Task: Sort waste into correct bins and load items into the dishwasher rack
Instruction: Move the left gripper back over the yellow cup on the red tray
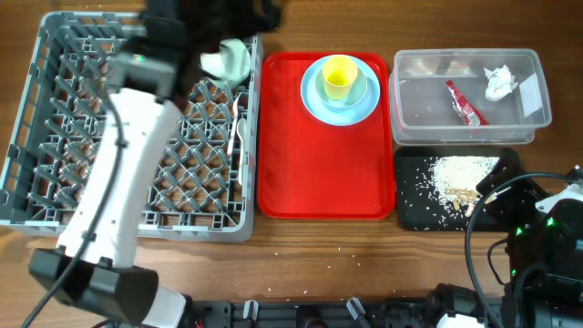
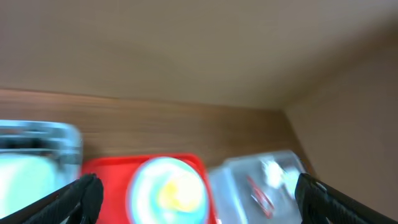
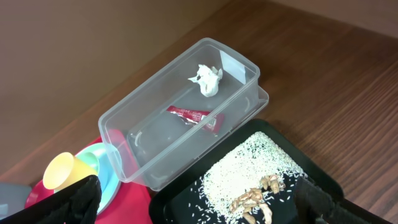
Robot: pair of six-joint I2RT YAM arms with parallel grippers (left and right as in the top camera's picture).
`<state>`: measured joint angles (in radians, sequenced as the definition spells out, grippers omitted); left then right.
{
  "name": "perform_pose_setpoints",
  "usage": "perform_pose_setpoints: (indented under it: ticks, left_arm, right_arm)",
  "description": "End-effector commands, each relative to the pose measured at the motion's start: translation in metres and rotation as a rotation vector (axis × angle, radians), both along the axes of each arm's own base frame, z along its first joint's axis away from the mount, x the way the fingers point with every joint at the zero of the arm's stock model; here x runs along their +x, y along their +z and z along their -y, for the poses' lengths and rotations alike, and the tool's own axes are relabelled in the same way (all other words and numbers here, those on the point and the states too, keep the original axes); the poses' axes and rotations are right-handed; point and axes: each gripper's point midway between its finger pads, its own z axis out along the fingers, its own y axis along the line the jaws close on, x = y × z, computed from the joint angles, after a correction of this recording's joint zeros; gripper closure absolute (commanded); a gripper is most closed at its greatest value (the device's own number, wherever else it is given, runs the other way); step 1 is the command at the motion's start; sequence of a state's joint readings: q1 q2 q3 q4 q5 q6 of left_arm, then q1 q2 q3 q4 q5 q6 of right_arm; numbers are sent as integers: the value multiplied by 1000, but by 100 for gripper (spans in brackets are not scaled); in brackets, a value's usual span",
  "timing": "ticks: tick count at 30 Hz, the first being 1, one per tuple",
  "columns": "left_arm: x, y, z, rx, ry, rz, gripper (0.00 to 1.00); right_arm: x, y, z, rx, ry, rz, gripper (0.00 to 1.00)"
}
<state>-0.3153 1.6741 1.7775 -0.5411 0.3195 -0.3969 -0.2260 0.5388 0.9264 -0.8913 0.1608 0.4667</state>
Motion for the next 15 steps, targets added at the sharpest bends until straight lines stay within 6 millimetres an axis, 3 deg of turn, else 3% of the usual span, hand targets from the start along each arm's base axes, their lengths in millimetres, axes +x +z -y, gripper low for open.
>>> perform_pose_setpoints:
  ticks: [1,2,3,5,6,8,10,12,15]
  left_arm:
    - [-17,-55,76,136,-104,-49,68]
    - [-16,-76,90,194,-82,-63,82]
    - [-12,-110,106,295,-28,-76,96]
    - [-10,-147,120,382,1,-95,96]
    - [-14,-176,130,427,-24,-134,96]
    - [-30,-220,136,511,-65,-227,96]
    - [-57,-263,126,630,-105,-361,96]
    - [-74,-283,111,702,-116,-451,96]
    - [-80,-303,103,721,-115,-480,96]
  right_arm:
    - [-1,5,0,4,-1,18,0]
    - [-1,5,0,4,-1,18,0]
    - [0,5,0,3,-1,18,0]
    - [-1,5,0,3,-1,18,0]
    - [-1,5,0,4,-1,18,0]
    - [-1,5,0,4,-1,18,0]
    - [-1,5,0,4,-1,18,0]
    - [-1,5,0,4,-1,18,0]
    - [-1,5,0,4,-1,18,0]
